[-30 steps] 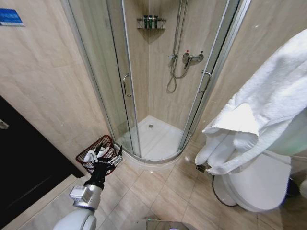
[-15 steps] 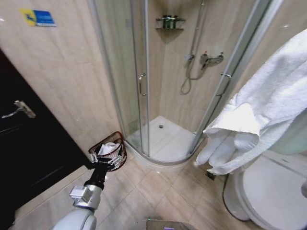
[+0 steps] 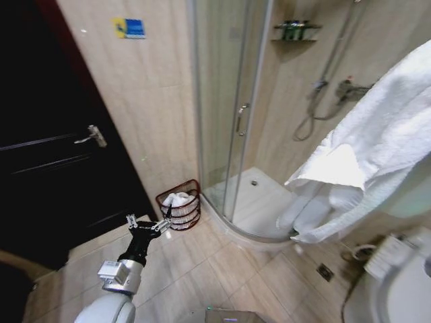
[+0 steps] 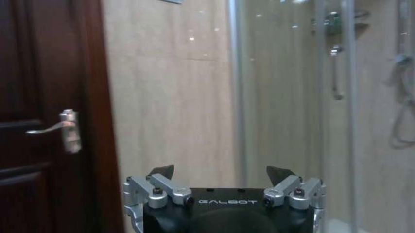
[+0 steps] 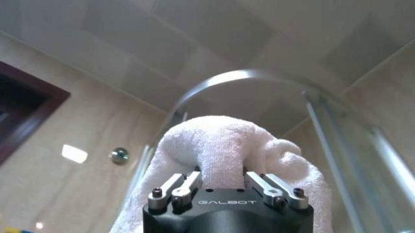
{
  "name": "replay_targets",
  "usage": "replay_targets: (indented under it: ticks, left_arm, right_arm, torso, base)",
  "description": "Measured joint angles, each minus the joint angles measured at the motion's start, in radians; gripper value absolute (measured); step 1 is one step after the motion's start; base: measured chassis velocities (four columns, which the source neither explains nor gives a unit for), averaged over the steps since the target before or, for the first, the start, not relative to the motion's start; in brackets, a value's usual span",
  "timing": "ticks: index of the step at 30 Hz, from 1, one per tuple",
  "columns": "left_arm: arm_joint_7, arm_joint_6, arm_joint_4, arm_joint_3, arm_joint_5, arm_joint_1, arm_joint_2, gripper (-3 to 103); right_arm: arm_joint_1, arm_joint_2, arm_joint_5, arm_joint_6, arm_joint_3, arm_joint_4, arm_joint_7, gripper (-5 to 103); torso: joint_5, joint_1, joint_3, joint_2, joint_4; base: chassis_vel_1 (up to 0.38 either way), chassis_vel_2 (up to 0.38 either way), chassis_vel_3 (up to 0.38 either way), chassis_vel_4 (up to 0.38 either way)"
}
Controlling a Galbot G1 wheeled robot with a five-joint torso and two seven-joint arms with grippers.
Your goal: Discard the used towel into the hamper.
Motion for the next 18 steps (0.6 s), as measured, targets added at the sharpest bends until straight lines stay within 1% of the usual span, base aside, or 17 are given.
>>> replay_targets:
  ticks: [2, 4, 8, 10, 12, 18]
  left_arm:
    - [0.0, 0.0, 0.0, 0.0, 0.0, 0.0, 0.0, 93]
    - [0.0, 0.0, 0.0, 0.0, 0.0, 0.0, 0.0, 93]
    - [0.0, 0.0, 0.0, 0.0, 0.0, 0.0, 0.0, 93]
    - [0.0, 0.0, 0.0, 0.0, 0.0, 0.0, 0.0, 93]
    - [0.0, 0.0, 0.0, 0.0, 0.0, 0.0, 0.0, 93]
    - [0.0, 0.0, 0.0, 0.0, 0.0, 0.0, 0.0, 93]
  right_arm:
    - [0.001, 0.0, 0.0, -0.001, -0.002, 0.0, 0.001, 20]
    - [0.001, -0.001, 0.0, -0.002, -0.003, 0.0, 0.001, 20]
    - [0.002, -0.001, 0.001, -0.002, -0.003, 0.0, 0.001, 20]
    - [0.002, -0.001, 0.001, -0.002, -0.004, 0.0, 0.0, 20]
    - [0.002, 0.0, 0.0, -0.002, -0.004, 0.0, 0.0, 20]
    - [0.001, 0.004, 0.0, -0.002, -0.005, 0.0, -0.001, 20]
  torso:
    - [-0.0001, 0.001, 0.001, 0.002, -0.0001]
    - [0.0001, 0.002, 0.002, 0.004, 0.0004]
    - [0.0, 0.002, 0.002, 0.004, 0.0006]
    - [0.0, 0.002, 0.002, 0.004, 0.0004]
    - [0.0, 0.002, 0.002, 0.004, -0.0004]
    - [0.0001, 0.002, 0.002, 0.004, -0.0003]
  base:
    - [0.103, 0.127, 0.114, 0.127]
    - [0.112, 0.121, 0.126, 0.127]
    - [0.101, 0.091, 0.098, 0.094]
    - [0.044, 0.046, 0.051, 0.036]
    - [0.0, 0.0, 0.0, 0.0]
    - [0.0, 0.0, 0.0, 0.0]
